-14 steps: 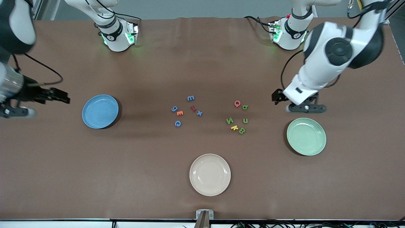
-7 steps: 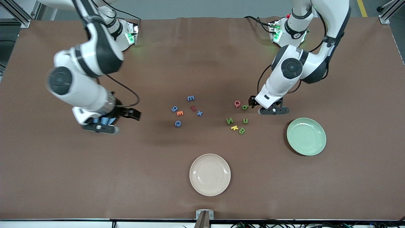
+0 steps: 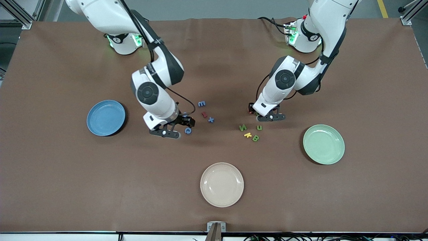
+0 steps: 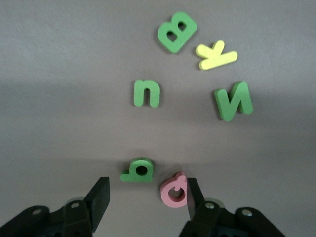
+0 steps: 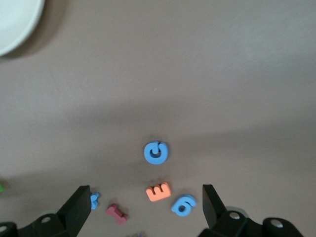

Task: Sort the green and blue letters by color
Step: 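Grasp the blue c with the right gripper while the left grasps green d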

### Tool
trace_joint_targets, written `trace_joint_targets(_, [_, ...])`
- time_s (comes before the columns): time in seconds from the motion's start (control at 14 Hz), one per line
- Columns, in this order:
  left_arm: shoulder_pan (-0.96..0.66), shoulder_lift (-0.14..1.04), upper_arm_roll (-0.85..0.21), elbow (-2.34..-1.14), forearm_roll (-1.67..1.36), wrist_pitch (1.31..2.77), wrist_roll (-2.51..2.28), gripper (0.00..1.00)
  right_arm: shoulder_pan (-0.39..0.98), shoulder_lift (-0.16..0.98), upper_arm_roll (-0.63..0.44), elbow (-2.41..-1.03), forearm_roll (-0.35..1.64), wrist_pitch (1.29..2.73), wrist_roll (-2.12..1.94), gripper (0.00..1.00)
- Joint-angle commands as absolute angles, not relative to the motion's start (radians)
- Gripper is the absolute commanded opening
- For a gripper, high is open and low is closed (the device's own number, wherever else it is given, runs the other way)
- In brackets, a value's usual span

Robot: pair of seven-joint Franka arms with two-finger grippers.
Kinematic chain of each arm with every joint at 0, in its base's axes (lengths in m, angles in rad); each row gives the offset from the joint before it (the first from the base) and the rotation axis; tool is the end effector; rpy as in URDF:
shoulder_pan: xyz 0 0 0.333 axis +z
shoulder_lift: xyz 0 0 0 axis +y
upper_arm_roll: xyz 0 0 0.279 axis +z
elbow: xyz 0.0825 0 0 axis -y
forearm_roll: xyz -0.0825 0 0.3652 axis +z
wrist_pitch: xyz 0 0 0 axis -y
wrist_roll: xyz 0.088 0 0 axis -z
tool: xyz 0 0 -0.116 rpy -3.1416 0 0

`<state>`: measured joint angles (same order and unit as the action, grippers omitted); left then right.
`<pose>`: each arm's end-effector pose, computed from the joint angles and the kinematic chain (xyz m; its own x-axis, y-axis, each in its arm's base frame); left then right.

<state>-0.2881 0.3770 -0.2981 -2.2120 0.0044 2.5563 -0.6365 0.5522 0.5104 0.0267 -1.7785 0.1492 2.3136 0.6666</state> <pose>0.4367 -0.2969 0.1846 0.9951 0.0624 -0.0766 0.0681 -0.9949 0.0749 0.5246 0.3463 0.2446 0.9805 -0.1860 -0.0631 -0.1921 -0.9753 -0.1092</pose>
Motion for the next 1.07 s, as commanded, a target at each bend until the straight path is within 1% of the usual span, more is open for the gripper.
trace_joint_targets(0.0, [-0.293, 0.397, -0.296, -2.203, 0.021, 2.566, -0.663, 0.65, 0.586, 0.557, 0.009, -1.778, 0.135, 2.356, 0.684, 1.0])
trace_joint_targets(0.21, [-0.287, 0.411, -0.295, -2.2, 0.044, 2.566, -0.663, 0.64, 0.586, 0.589, 0.008, -1.787, 0.051, 2.376, 0.684, 1.0])
trace_joint_targets(0.43, [-0.282, 0.434, -0.293, -2.195, 0.064, 2.566, -0.663, 0.62, 0.588, 0.612, 0.009, -1.822, 0.052, 2.466, 0.698, 1.0])
trace_joint_targets(0.57, [-0.284, 0.439, -0.293, -2.195, 0.066, 2.568, -0.663, 0.6, 0.594, 0.626, 0.009, -1.822, 0.051, 2.48, 0.725, 1.0])
trace_joint_targets(1.0, [-0.282, 0.462, -0.288, -2.186, 0.084, 2.569, -0.667, 0.58, 0.623, 0.667, 0.009, -1.822, 0.051, 2.534, 0.764, 0.97])
